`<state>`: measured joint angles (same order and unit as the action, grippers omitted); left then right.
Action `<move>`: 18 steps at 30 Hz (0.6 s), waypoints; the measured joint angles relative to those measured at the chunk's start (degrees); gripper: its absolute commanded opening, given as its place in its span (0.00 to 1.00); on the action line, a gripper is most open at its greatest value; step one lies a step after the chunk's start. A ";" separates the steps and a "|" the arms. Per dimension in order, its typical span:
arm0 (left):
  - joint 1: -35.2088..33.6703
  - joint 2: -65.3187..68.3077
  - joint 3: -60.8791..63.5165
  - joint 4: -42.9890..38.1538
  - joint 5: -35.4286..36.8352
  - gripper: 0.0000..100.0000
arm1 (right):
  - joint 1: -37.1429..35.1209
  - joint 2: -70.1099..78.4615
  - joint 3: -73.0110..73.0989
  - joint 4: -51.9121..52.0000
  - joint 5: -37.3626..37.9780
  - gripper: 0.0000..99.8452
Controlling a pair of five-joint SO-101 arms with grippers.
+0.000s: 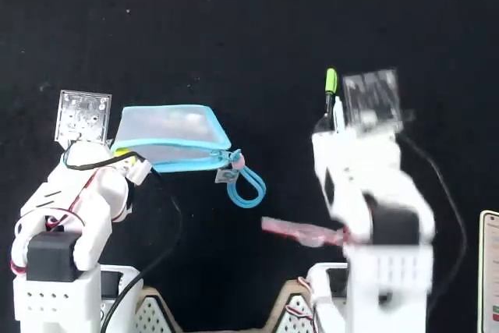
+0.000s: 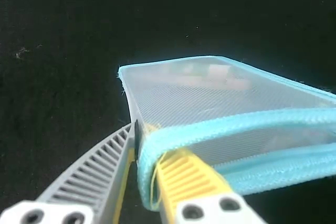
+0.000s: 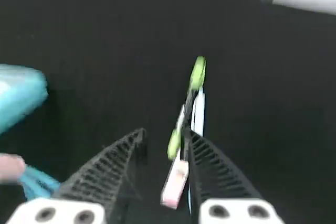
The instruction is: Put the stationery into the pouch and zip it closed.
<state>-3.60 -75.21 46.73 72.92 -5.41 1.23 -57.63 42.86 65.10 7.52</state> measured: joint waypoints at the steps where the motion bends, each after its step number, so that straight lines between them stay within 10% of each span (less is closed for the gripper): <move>1: 0.00 0.00 0.00 0.00 0.00 0.03 | 0.44 3.96 -1.41 0.00 -0.18 0.11; 18: 0.00 0.00 0.00 0.00 0.00 0.03 | 2.90 61.27 -38.51 0.00 -5.45 0.11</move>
<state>-3.60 -75.21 46.73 72.92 -5.41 4.13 3.65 4.35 65.10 2.07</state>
